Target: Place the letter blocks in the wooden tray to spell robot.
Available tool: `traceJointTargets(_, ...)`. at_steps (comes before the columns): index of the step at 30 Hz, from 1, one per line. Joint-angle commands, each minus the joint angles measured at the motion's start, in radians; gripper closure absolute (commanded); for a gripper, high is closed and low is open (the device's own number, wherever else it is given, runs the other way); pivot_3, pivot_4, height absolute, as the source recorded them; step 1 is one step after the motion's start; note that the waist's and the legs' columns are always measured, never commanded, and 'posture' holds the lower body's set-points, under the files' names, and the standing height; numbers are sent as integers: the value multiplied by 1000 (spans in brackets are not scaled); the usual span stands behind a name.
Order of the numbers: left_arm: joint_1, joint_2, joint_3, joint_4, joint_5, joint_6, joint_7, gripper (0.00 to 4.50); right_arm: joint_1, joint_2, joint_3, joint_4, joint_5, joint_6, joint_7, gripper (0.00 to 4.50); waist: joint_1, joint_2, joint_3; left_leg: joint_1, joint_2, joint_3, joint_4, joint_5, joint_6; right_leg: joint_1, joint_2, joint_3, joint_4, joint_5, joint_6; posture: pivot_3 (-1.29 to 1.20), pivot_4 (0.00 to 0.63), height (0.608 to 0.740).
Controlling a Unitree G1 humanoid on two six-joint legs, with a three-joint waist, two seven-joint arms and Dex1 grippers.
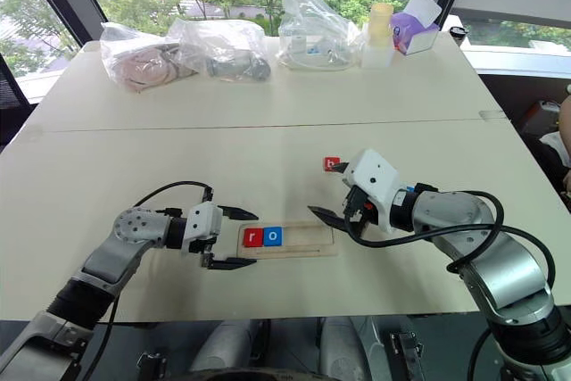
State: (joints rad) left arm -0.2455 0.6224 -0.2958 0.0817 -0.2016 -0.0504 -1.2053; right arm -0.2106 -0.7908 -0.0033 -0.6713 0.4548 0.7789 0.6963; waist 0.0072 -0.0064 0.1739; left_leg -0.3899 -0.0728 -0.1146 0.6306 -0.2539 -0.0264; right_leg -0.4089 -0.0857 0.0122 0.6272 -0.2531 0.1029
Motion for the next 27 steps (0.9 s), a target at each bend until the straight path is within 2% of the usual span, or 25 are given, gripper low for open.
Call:
traceJointTargets(1, 57, 80, -4, 17, 29, 41, -54, 18, -18, 2, 1, -5, 2, -18, 5, 0, -7, 0, 0, 0, 0, 0, 0, 0, 0, 0, 0, 0, 0, 0, 0, 0, 150, 740)
traceJointTargets(6, 97, 145, 66, 15, -7, 39, -52, 18, -27, 46, 23, 50, 2, -39, 0, 0, -27, 0, 0, 1, 3, 0, -2, 0, 0, -1, 3, 1, 2, 0, -1, 0, 150, 740)
traceJointTargets(11, 173, 217, 161, -3, -53, 23, -49, 18, -116, 128, 95, 209, -92, -74, -67, 0, -34, 0, 0, 4, 5, 0, -2, 0, 0, -1, 5, 2, 3, 0, -6, 0, 150, 740)
traceJointTargets(14, 200, 223, 208, -31, -85, 16, -41, 18, -172, 162, 126, 280, -150, -64, -114, 0, -33, 1, 0, 4, 5, 0, -2, 0, 0, -1, 5, 3, 3, 1, -7, 0, 150, 740)
traceJointTargets(19, 235, 229, 367, -190, -274, 142, -20, 18, -274, 267, 118, 360, -170, 64, -224, 0, -21, -1, 1, -3, 5, 1, -1, 1, -1, -8, 5, 3, 4, 3, -4, 0, 150, 740)
traceJointTargets(25, 156, 188, 464, -302, -441, 341, 86, 18, -344, 446, 82, 435, -195, 227, -413, 0, -19, -1, 1, -6, 2, 0, 0, 1, -2, -9, 3, 3, 4, 3, -4, 0, 150, 740)
traceJointTargets(27, 135, 179, 475, -345, -484, 401, 117, 18, -340, 474, 99, 446, -229, 233, -457, 0, -20, -1, 1, -5, 2, 0, 0, 1, -2, -10, 4, 3, 4, 3, -4, 0, 150, 740)
